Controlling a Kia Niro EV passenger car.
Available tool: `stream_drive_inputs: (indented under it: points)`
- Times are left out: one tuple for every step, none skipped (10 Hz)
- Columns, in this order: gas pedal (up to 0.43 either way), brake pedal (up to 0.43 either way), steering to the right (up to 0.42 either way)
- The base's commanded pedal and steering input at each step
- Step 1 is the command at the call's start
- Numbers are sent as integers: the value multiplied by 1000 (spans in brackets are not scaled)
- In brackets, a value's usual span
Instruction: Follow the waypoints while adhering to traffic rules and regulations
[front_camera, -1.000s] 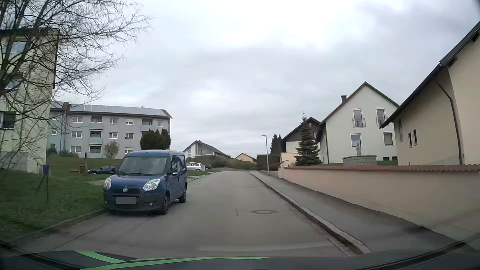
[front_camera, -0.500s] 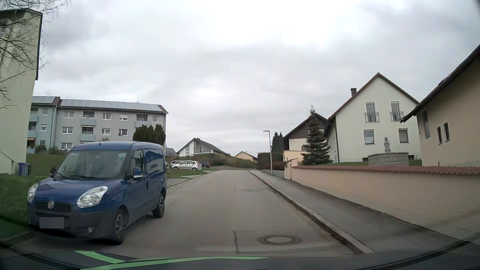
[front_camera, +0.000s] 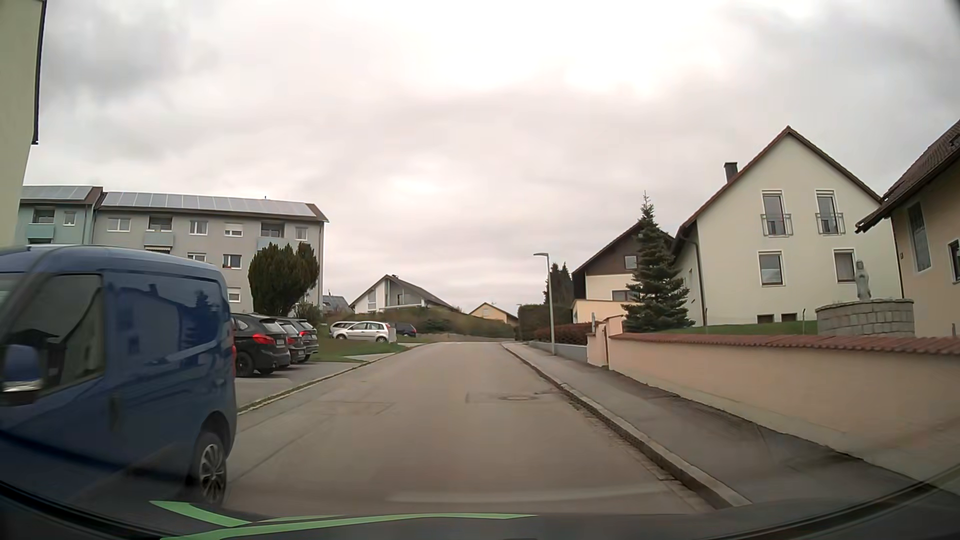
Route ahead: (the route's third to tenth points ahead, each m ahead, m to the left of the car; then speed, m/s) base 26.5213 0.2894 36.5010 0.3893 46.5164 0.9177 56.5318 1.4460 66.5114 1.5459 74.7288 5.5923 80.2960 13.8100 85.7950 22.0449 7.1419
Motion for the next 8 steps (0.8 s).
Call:
stream_drive_inputs:
  points:
    - [287,0,-4]
    - [287,0,-4]
    - [287,0,-5]
    - [287,0,-5]
    - [287,0,-5]
    - [287,0,-5]
    - [287,0,-5]
    - [287,0,-5]
